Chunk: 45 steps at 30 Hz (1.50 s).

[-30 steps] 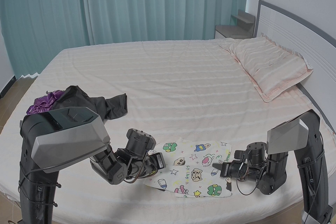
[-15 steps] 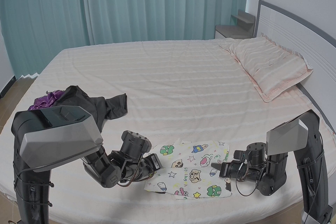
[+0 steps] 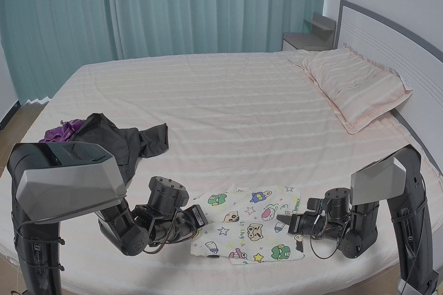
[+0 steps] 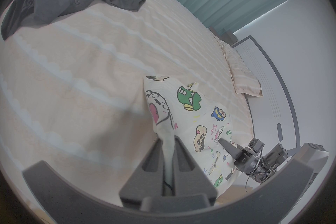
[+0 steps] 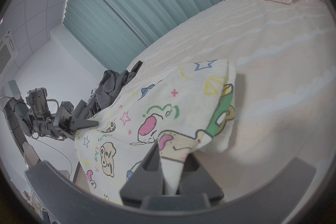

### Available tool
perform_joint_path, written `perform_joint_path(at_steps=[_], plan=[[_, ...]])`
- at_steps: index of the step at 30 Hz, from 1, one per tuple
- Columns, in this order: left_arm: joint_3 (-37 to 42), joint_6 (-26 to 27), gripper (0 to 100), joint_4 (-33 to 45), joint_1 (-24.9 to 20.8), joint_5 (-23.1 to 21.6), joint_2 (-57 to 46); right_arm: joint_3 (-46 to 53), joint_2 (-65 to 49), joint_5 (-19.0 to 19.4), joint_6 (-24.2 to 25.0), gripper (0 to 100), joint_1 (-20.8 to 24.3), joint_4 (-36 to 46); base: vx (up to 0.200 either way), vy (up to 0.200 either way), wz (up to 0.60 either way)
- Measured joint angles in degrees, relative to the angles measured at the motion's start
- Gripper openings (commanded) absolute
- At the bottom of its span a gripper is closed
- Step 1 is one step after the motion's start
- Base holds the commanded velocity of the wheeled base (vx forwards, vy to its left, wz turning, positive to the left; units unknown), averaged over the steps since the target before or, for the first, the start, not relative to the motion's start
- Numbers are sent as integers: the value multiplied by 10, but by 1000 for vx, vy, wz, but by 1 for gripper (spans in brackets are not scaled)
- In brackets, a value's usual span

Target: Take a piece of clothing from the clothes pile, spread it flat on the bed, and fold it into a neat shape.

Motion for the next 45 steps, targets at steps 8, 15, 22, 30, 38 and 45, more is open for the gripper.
perform_joint_path(at_steps=[8,15,22,30,38,45], plan=[[23,0,0,-5,1,4,-5,4,0,-1,-1,0,2,0,0,200,0],[38,0,0,-5,5,7,-10,13,-3,-3,-2,0,5,1,0,200,0],[51,1,0,-2,10,9,-16,24,-6,-5,-3,0,9,2,0,200,0],[61,2,0,1,11,13,-21,34,-12,-10,-3,0,12,3,0,125,0],[67,3,0,2,6,11,-24,48,-21,-6,-3,0,16,2,0,0,0],[78,2,100,1,0,9,-30,55,-23,-5,-5,100,16,2,0,0,0]])
